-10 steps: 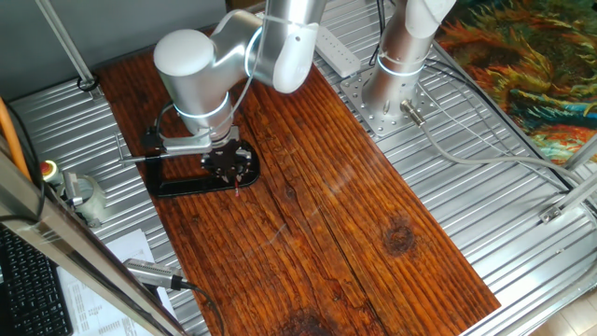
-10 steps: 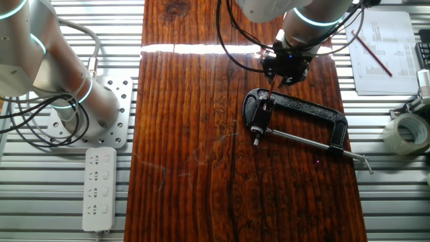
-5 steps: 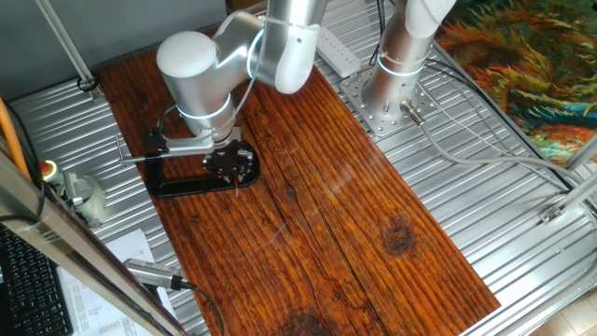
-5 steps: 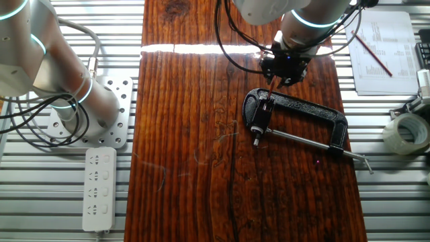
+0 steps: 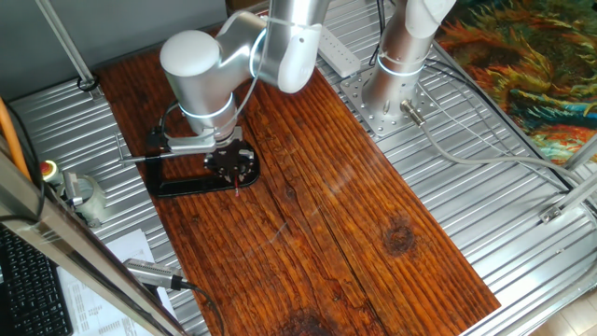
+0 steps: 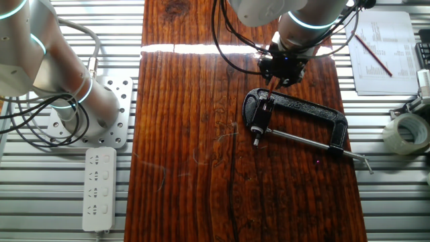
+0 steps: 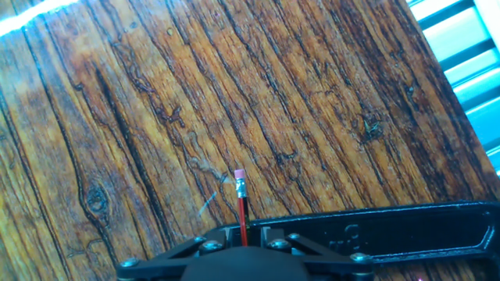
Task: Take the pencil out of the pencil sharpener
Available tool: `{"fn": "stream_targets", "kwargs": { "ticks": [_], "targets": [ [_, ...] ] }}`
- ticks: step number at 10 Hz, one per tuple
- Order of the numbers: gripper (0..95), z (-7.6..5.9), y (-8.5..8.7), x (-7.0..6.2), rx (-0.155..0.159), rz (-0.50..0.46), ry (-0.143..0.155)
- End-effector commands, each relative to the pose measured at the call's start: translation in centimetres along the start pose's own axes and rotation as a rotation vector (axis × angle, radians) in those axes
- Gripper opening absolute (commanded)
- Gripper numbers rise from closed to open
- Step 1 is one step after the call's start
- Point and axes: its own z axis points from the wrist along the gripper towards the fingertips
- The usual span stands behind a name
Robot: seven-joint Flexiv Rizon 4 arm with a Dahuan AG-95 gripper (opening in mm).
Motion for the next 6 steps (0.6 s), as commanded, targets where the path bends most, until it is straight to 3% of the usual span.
{"fn": "stream_targets", "kwargs": {
  "ticks": [1, 6],
  "targets": [
    [0.0, 0.05, -0.04, 0.0, 0.001, 0.004, 0.002],
    [0.0, 0.06, -0.03, 0.0, 0.019, -0.012, 0.016]
  ]
}}
